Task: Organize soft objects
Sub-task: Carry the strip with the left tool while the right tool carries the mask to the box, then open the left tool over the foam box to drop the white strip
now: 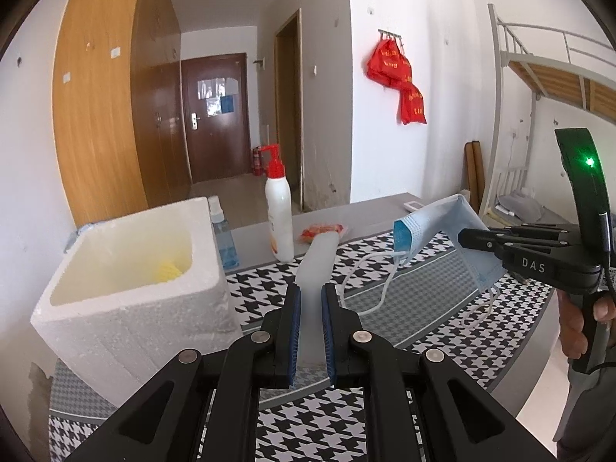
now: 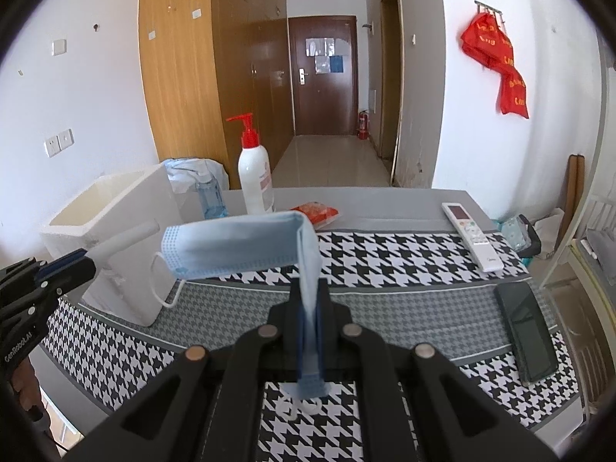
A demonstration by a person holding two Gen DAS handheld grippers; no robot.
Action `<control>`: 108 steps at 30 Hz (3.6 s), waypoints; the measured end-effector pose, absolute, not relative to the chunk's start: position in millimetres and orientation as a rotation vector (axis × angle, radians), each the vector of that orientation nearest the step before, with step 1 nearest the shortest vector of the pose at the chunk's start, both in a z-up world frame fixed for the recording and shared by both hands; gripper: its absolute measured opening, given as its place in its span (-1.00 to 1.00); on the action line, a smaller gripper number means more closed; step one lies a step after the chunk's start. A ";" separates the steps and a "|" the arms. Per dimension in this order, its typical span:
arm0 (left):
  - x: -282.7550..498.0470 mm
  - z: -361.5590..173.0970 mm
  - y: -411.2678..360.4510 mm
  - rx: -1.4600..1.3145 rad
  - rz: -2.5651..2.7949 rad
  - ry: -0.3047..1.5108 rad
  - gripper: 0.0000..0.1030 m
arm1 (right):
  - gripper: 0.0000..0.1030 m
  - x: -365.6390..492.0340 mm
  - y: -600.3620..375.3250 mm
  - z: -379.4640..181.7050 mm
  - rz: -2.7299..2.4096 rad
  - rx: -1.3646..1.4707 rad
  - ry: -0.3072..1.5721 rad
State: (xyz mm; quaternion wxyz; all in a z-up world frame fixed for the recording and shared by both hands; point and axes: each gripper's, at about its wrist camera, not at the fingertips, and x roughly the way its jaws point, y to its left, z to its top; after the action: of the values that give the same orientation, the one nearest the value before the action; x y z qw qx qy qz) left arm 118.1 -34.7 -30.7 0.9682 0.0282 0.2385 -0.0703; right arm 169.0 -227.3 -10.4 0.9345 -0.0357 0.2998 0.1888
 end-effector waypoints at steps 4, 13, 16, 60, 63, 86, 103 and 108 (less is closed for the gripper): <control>119.1 -25.2 -34.3 0.064 -0.136 0.468 -0.77 | -0.85 166.0 -227.3 -5.2 0.388 -0.069 0.599; 119.4 -12.2 -32.3 0.072 -0.118 0.433 -0.77 | -0.85 166.2 -228.2 5.6 0.398 -0.055 0.565; 120.0 -8.6 -30.8 0.074 -0.112 0.421 -0.77 | -0.85 166.1 -227.1 9.2 0.406 -0.048 0.553; 129.2 17.2 39.9 0.004 0.086 0.361 -0.83 | -0.85 178.2 -169.4 31.2 0.576 -0.055 0.472; 132.3 15.9 43.5 -0.002 0.098 0.369 -0.83 | -0.85 178.5 -164.8 31.7 0.584 -0.062 0.472; 164.8 0.9 68.4 -0.044 0.193 0.454 -0.83 | -0.85 183.2 -139.2 34.2 0.622 -0.084 0.469; 165.9 -3.1 80.7 -0.079 0.228 0.460 0.71 | -0.85 188.7 -133.8 36.8 0.589 -0.082 0.484; 157.8 0.3 82.6 -0.069 0.232 0.442 0.85 | -0.85 188.2 -126.6 37.8 0.595 -0.090 0.488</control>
State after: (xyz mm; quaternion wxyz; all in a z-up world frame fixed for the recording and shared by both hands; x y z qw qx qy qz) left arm 157.8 82.6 0.3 0.9684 -0.0344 0.2188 0.1149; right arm 188.2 -126.6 37.8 0.9260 -0.0439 0.2378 0.2899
